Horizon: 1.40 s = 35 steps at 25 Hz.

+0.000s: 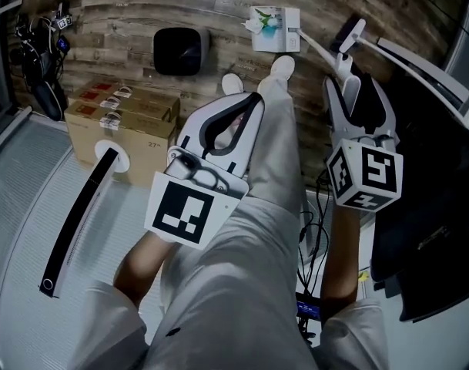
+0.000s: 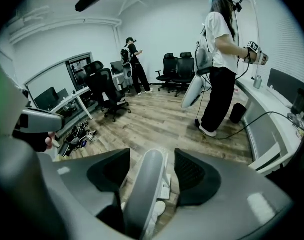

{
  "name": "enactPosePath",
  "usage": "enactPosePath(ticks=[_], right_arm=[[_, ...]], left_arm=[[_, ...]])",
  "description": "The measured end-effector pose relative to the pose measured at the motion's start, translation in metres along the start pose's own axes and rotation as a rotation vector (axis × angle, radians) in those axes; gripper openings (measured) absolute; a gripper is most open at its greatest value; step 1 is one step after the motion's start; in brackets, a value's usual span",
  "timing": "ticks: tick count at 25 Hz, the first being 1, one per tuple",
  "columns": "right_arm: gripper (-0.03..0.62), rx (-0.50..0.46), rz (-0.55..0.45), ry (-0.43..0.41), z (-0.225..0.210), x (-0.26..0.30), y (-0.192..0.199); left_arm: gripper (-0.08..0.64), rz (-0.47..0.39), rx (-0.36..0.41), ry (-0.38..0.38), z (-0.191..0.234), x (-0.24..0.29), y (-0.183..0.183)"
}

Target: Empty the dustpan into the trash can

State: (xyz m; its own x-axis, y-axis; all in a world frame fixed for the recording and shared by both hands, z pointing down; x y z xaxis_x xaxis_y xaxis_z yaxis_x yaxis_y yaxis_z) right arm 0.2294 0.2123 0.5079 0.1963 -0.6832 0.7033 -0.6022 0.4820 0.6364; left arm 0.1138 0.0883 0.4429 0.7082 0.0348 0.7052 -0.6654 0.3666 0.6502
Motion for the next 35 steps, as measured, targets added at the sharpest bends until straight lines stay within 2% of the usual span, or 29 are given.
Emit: enactPosePath(ticks=[5, 6, 7, 8, 13, 17, 22, 30, 35], right_arm=[[0.29, 0.045, 0.078, 0.01, -0.008, 0.013, 0.004], [0.278, 0.055, 0.104, 0.022, -0.009, 0.016, 0.006], [0.217, 0.063, 0.129, 0.034, -0.01, 0.018, 0.007], [0.182, 0.064, 0.151, 0.044, -0.011, 0.02, 0.008], [0.157, 0.076, 0.233, 0.092, -0.018, 0.026, 0.012], [0.121, -0.016, 0.319, 0.168, -0.034, 0.018, 0.016], [0.123, -0.095, 0.407, 0.141, -0.025, 0.018, 0.024], [0.123, 0.088, 0.211, 0.142, -0.025, 0.017, 0.021], [0.123, 0.134, 0.177, 0.169, -0.023, 0.017, 0.024]], left_arm=[[0.006, 0.02, -0.014, 0.004, -0.002, 0.01, 0.0], [0.006, 0.025, -0.015, 0.003, -0.001, 0.011, 0.001], [0.006, 0.029, -0.013, 0.001, 0.0, 0.012, 0.001], [0.007, 0.033, -0.01, -0.002, 0.002, 0.012, 0.002], [0.007, 0.046, -0.009, -0.014, 0.005, 0.015, 0.004], [0.007, 0.035, -0.009, -0.007, 0.003, 0.017, 0.002], [0.006, 0.021, 0.003, -0.009, 0.003, 0.015, -0.004], [0.007, 0.008, -0.016, -0.011, 0.004, 0.005, 0.005], [0.007, 0.012, -0.022, -0.018, 0.005, -0.006, 0.015]])
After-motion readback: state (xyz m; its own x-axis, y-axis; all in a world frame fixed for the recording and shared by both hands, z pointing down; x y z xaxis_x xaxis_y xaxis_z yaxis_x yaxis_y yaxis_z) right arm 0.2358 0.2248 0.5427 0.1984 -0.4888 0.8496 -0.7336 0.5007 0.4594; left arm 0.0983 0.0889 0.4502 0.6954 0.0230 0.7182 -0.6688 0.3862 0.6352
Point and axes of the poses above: the fingertips, and each gripper's own axes: x forward along the fingers, z to its left, y out of its underside, the point moved 3 cm from there along -x, backward along the fingers, and after that the axes turned 12 degrees about -y, right-handed, at the moved point
